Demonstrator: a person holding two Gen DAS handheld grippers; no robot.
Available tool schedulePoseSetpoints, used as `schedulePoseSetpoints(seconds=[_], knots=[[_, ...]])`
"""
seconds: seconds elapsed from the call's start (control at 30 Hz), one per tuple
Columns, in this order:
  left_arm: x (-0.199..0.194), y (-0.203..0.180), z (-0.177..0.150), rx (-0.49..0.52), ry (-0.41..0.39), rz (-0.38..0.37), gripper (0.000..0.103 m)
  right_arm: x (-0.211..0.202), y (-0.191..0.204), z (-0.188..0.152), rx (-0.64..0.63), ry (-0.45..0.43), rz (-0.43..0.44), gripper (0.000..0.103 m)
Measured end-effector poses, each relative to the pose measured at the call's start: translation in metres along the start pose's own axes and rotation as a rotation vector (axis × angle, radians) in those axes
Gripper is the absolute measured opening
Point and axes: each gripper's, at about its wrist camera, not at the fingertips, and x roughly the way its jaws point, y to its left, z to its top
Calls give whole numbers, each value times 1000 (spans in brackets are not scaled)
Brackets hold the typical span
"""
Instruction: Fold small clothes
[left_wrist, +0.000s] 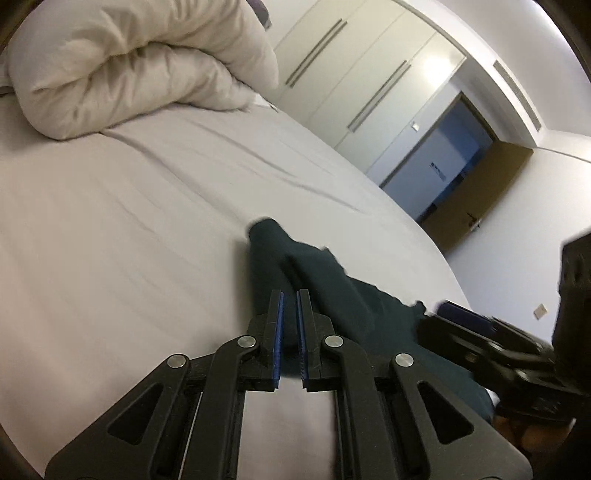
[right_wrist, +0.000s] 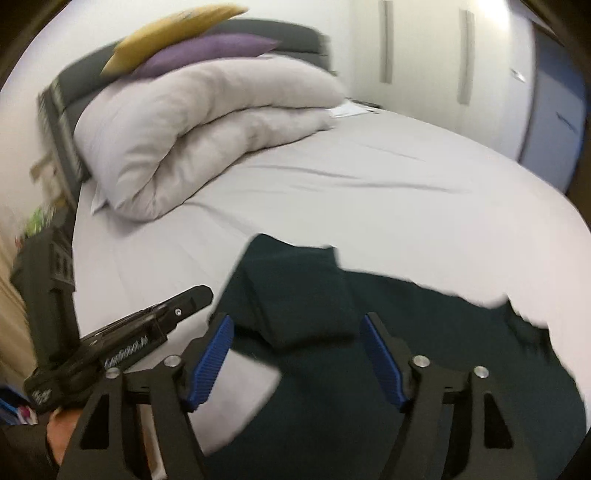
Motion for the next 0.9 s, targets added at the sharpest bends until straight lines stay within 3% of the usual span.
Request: schedulePoseSetpoints(seconds=[0.2, 0.37, 0.4, 0.5, 0.6, 0.7, 0.9], knots=[[5, 42, 11, -153, 39, 2, 6, 53, 27, 14, -73, 71, -37, 67], [0, 44, 17, -160, 24, -32, 7, 91, 42, 9, -144, 151, -104, 62], [0, 44, 18, -156, 24, -34, 7, 95, 43, 10, -152, 162, -121, 53], [0, 42, 18, -164, 34, -44, 7, 100, 34, 10, -104, 175, -137, 40], [2, 38, 18, -163, 45, -40, 7, 95, 30, 12, -89, 169, -175, 14], [5, 32, 17, -135, 54, -47, 6, 77, 13, 17, 30, 124, -138, 11], [9, 14, 14, -64, 69, -86, 7, 5, -94, 0, 537, -20, 74, 9]])
